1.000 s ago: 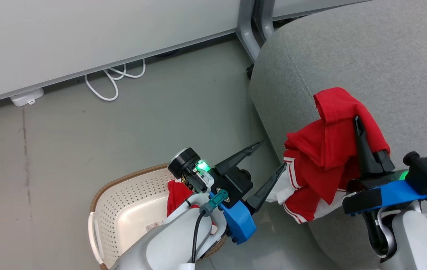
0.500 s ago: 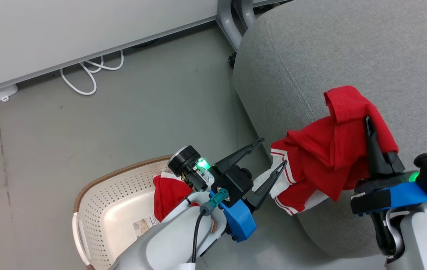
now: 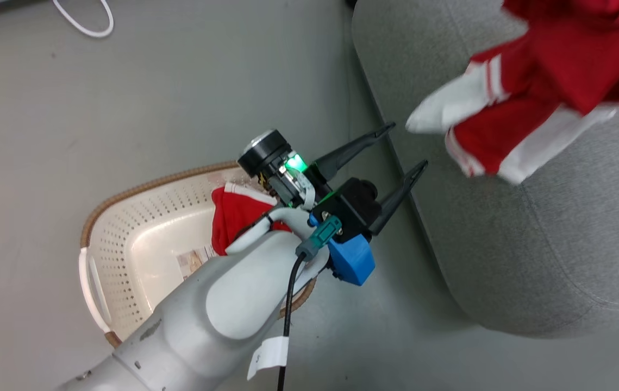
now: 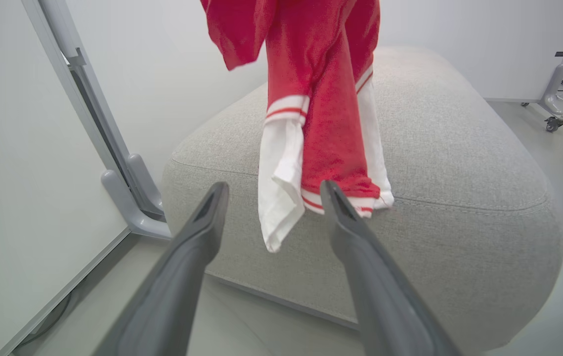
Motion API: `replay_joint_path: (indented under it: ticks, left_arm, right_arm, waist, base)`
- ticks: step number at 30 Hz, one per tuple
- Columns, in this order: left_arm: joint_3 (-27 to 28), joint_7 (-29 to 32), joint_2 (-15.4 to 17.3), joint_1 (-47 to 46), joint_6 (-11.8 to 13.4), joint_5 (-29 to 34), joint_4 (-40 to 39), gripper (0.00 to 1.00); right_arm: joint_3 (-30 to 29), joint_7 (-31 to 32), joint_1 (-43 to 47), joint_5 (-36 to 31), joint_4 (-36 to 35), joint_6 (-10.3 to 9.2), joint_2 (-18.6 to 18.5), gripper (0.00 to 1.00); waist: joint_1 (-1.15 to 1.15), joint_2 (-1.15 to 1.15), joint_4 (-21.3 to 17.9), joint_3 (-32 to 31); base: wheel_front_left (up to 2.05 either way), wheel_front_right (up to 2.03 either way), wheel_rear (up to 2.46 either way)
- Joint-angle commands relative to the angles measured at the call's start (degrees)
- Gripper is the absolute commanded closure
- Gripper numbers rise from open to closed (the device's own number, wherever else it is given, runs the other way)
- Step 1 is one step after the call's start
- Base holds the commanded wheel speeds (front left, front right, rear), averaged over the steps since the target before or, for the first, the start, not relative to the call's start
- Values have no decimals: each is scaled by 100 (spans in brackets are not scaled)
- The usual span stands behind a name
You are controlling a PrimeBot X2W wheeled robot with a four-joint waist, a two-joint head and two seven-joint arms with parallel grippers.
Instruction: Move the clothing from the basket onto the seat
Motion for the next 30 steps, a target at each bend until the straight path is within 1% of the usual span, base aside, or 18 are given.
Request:
replay_joint_path:
  ticks: [1, 6, 9, 13, 16, 19, 23, 30]
  left_arm:
    - [16, -13, 64, -222, -23, 54, 23, 0]
    - [13, 36, 122, -762, -26, 215, -14, 0]
    - [9, 52, 140, -1011, -15, 290, -60, 0]
    - [-26, 59, 134, -1244, 13, 380, -123, 0]
    - [-58, 57, 127, -1356, 9, 410, -148, 0]
    - [-93, 44, 118, -1416, 9, 427, -153, 0]
    - [-131, 27, 103, -1458, 12, 430, -150, 0]
    - [-226, 16, 67, -1507, 19, 405, -138, 0]
  right_arm:
    - [-168, -18, -419, -18, -136, 1, -157, 100]
    - [-943, -18, -1672, 38, -426, 1, -730, 100]
    - [-1373, -12, -2277, 56, -434, 1, -1214, 100]
    - [-1832, -11, -2667, 111, -122, 1, -1873, 100]
    - [-2077, -12, -2673, 74, 218, 1, -2222, 100]
    - [-2237, -12, -2488, 72, 688, 1, -2344, 100]
    - [-2083, -13, -2196, -131, 1236, 0, -2430, 100]
    - [-1955, -12, -1775, -299, 2121, 0, -2263, 100]
  waist:
    - [0, 0, 157, 766]
    - [0, 0, 251, 1574]
    - [0, 0, 303, 1928]
    - [0, 0, 353, 2265]
    - [0, 0, 376, 2433]
    - [0, 0, 398, 2547]
    - [0, 0, 433, 2646]
    - [0, 0, 515, 2721]
  base:
    - [0, 0, 0]
    - [0, 0, 0]
    - [0, 0, 0]
    - [0, 0, 0]
    - [0, 0, 0]
    - [0, 0, 0]
    - [0, 0, 0]
    - [0, 0, 0]
